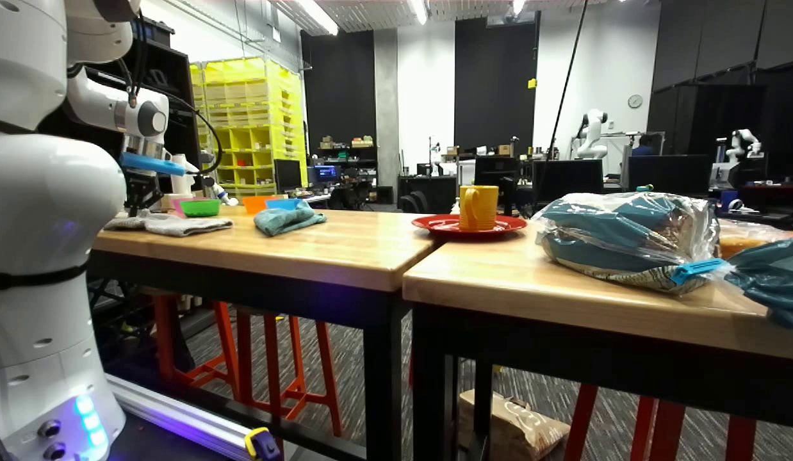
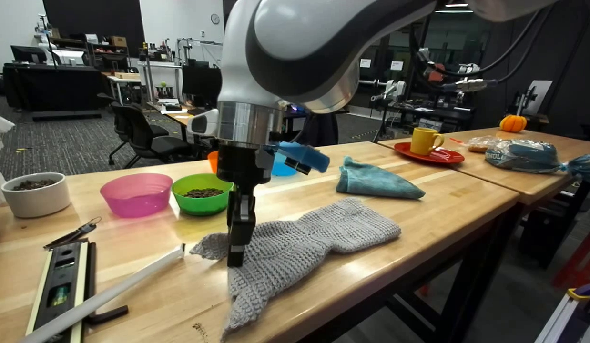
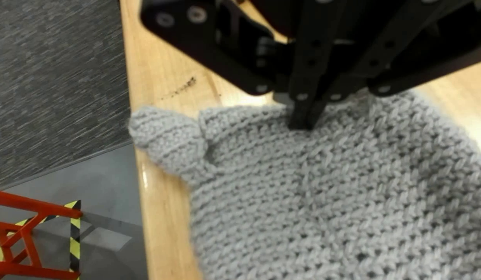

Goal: Unfold the grey cotton material

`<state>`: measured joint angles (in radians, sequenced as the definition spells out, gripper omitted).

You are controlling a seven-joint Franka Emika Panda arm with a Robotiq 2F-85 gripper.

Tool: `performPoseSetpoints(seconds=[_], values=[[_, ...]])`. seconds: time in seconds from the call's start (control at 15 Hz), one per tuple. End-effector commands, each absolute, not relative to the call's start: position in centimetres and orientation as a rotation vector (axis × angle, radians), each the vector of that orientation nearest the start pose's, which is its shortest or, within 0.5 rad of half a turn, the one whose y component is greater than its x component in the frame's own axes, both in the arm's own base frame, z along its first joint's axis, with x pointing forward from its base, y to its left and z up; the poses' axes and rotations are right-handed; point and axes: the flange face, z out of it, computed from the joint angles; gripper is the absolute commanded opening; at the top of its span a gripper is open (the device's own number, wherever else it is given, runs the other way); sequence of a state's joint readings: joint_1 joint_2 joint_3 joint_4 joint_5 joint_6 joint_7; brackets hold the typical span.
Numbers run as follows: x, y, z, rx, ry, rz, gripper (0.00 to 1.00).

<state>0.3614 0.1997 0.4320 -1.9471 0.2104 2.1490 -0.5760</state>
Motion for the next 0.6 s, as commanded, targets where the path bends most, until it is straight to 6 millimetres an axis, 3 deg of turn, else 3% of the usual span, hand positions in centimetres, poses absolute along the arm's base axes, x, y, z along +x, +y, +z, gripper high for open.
performPoseSetpoints(seconds=[0.0,0.27,0.33,0.53], values=[[43.2,42.2,40.7,-2.350,-1.716,-0.020,0.00],[43.7,40.8,42.2,-2.384,-1.702,-0.035,0.00],[43.7,40.2,42.5,-2.397,-1.692,-0.033,0.26],[43.9,38.2,43.6,-2.444,-1.657,-0.030,0.39]])
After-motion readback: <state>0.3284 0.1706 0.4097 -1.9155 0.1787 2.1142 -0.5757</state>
